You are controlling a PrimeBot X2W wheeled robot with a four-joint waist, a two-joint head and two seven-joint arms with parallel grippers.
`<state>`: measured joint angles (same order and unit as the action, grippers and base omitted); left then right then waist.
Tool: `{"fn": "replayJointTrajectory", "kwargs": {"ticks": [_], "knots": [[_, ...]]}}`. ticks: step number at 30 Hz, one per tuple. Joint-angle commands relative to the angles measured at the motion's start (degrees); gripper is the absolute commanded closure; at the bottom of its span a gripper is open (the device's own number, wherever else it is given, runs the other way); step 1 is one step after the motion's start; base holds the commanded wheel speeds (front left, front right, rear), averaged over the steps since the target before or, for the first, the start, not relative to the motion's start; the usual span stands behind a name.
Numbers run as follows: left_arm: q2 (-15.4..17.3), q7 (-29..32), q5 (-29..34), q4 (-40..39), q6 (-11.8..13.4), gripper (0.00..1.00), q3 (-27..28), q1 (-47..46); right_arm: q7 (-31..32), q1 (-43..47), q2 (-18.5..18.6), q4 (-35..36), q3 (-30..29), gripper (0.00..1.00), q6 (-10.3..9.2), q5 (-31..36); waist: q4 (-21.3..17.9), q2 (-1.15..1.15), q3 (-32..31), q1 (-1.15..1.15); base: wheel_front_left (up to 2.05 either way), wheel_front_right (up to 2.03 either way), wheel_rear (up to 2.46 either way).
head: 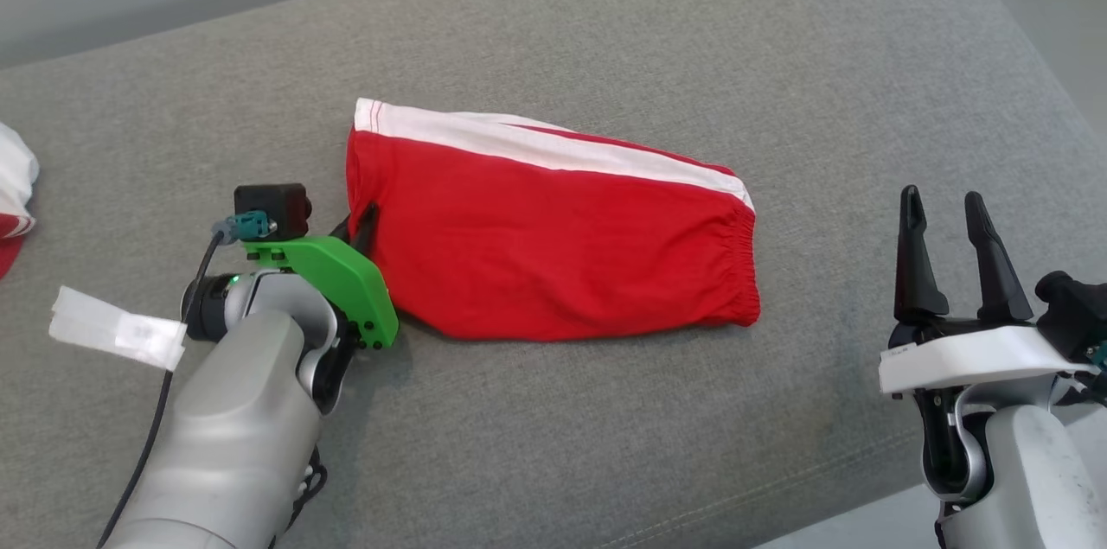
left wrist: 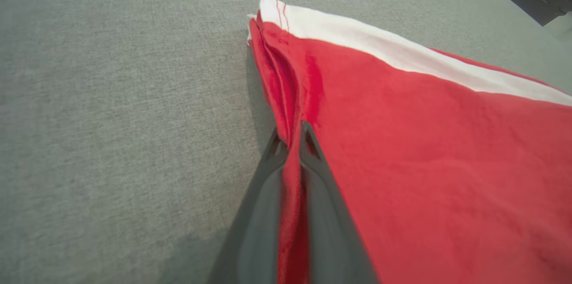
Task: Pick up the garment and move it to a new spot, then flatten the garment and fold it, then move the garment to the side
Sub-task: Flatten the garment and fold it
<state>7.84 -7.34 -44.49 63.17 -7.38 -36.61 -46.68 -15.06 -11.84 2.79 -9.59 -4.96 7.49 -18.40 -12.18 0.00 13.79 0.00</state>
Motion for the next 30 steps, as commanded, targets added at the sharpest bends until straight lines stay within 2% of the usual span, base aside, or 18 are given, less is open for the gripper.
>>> {"fn": "replayJointTrajectory", "kwargs": {"ticks": [1,6,14,26,27,28,29,30], "knots": [[0.3,-1.21,-0.83,-0.46,-0.13,1.0,0.05,1.83,-0.21,1.1,0.2,-0.02,-0.53,0.0,0.0,0.55,3.1,0.0,-2.74,0.0,0.0,0.0,0.0],[0.47,-3.96,-2.08,-1.17,-0.04,1.0,0.57,4.92,-0.2,2.45,0.19,-0.13,-1.83,0.0,0.0,1.13,6.79,0.0,-5.04,0.0,0.0,0.0,0.0],[-0.56,-6.26,-3.14,-2.86,1.94,1.0,1.29,10.53,-0.21,4.29,0.2,-0.77,-2.9,0.0,0.0,2.24,11.7,0.0,-7.88,0.0,0.0,0.0,0.0],[-1.57,-7.74,-4.36,-9.06,5.36,1.0,3.95,18.93,-0.21,5.13,0.2,-2.13,-1.73,0.0,0.0,2.79,13.3,0.0,-9.94,0.0,0.0,0.0,0.0],[-1.36,-7.8,-4.2,-9.86,5.69,0.84,4.32,19.41,-0.2,5.22,0.2,-2.35,-1.58,0.0,0.0,2.79,13.28,0.0,-10.08,0.0,0.0,0.0,0.0],[-1.03,-7.87,-3.83,-10.53,6.15,0.6,4.54,19.89,-0.21,5.3,0.2,-2.6,-1.42,0.0,0.0,2.75,13.22,0.0,-10.22,0.0,0.0,0.0,0.0],[-0.71,-7.92,-3.38,-11.15,6.52,0.2,4.62,20.33,-0.2,5.34,0.2,-2.8,-1.29,0.0,0.0,2.72,13.14,0.0,-10.35,0.0,0.0,0.0,0.0],[-0.44,-7.93,-3.11,-12.29,6.96,0.0,5.14,20.68,-0.2,5.37,0.2,-2.96,-1.21,0.0,0.0,2.73,13.07,0.0,-10.47,0.0,0.0,0.0,0.0]]}}
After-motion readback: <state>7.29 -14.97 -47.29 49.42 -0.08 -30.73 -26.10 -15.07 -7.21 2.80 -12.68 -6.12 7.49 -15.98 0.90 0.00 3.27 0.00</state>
